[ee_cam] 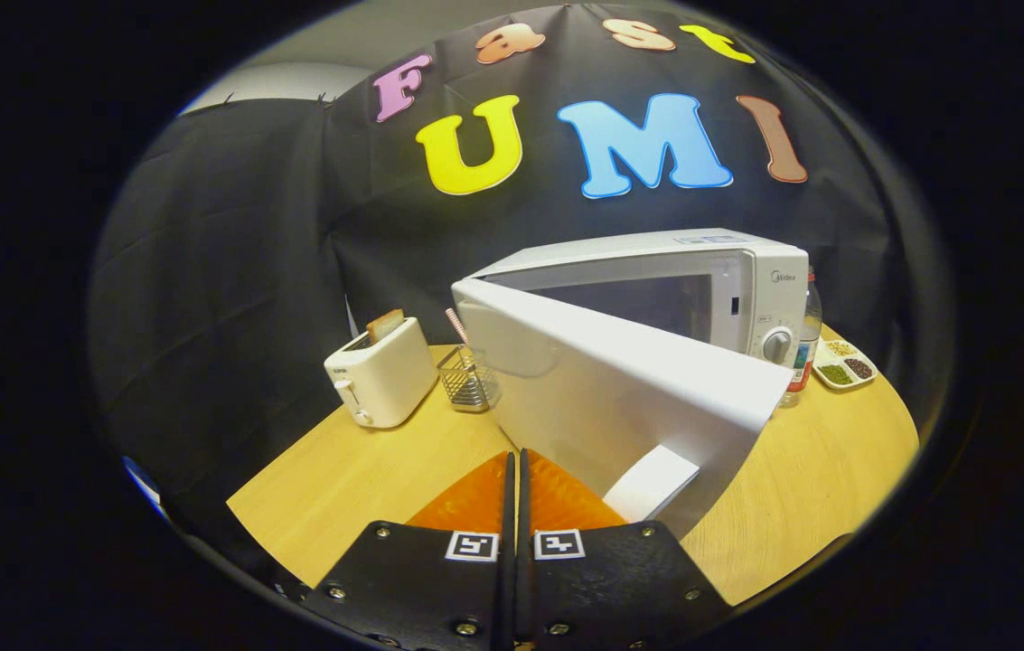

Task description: Open the microwave, put the food inside, and close the microwave door.

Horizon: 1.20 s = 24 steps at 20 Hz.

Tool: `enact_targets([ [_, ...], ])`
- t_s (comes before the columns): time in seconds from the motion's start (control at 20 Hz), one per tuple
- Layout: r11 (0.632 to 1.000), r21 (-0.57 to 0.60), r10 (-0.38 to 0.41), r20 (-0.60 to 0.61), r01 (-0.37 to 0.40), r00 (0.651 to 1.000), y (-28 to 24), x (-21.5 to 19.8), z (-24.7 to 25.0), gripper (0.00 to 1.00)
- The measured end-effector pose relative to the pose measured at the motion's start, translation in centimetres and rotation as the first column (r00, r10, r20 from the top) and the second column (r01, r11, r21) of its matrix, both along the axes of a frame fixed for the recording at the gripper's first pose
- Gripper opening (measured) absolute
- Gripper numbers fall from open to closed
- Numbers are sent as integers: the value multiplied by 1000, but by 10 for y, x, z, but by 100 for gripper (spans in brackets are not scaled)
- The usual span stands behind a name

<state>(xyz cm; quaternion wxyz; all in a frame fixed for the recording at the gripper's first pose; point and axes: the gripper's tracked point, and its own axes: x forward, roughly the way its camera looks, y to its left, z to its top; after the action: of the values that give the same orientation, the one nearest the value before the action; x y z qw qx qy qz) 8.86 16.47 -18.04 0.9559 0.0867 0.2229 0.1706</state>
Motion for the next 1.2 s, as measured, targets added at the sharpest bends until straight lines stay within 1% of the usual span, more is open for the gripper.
enact_targets([
  [0.15, 999, 0, -33, 1, 33, 999, -16, 7, -2, 0],
  [0.6, 995, -20, -100, 8, 101, 995, -53, 57, -7, 1],
  [0.9, 990, -36, -136, 13, 136, 991, -72, 92, -9, 0],
  [1.2, 986, -25, -167, 5, 167, 986, -87, 125, -14, 0],
])
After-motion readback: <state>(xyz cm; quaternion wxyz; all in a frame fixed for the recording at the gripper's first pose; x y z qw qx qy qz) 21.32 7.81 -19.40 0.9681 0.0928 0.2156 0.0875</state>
